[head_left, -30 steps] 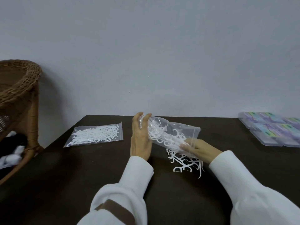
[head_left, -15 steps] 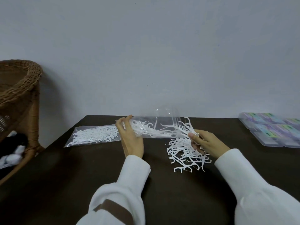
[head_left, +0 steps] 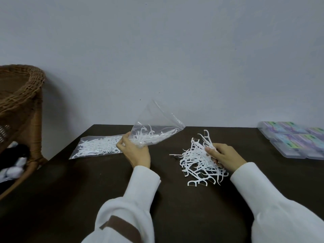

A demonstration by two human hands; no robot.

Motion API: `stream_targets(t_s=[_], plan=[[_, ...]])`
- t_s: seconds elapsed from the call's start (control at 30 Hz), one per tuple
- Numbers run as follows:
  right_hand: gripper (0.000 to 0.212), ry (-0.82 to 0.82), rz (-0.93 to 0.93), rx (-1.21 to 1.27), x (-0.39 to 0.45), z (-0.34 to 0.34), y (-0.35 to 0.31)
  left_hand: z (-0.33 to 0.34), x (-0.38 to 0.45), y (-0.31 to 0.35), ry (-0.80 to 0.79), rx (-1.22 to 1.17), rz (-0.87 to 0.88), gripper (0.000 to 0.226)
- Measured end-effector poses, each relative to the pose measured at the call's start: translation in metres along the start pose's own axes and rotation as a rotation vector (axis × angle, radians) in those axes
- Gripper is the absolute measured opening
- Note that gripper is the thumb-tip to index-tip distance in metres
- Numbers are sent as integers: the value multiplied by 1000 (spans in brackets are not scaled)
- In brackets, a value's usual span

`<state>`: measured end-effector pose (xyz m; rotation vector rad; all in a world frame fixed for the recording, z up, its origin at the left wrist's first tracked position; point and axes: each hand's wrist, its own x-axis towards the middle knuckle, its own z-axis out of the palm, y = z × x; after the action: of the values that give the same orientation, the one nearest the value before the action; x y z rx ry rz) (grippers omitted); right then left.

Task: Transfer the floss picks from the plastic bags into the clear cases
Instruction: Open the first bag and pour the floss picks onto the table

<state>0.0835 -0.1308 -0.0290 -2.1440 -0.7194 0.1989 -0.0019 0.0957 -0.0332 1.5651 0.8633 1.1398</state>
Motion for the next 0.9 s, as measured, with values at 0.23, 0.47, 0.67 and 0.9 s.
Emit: stream_targets(t_s=[0.23, 0.47, 0.67, 0.9], plan=[[26, 35, -8, -96, 4, 2, 1, 1, -3, 0, -31, 19, 14, 58], [27, 52, -103, 110, 3, -2, -3, 2, -7, 3, -81, 29, 21, 61], [28, 188, -170, 158, -2, -4, -12, 7, -8, -1, -108, 52, 94, 64], [16, 26, -142, 554, -3, -2, -24, 8, -17, 0, -197, 142, 311, 67]])
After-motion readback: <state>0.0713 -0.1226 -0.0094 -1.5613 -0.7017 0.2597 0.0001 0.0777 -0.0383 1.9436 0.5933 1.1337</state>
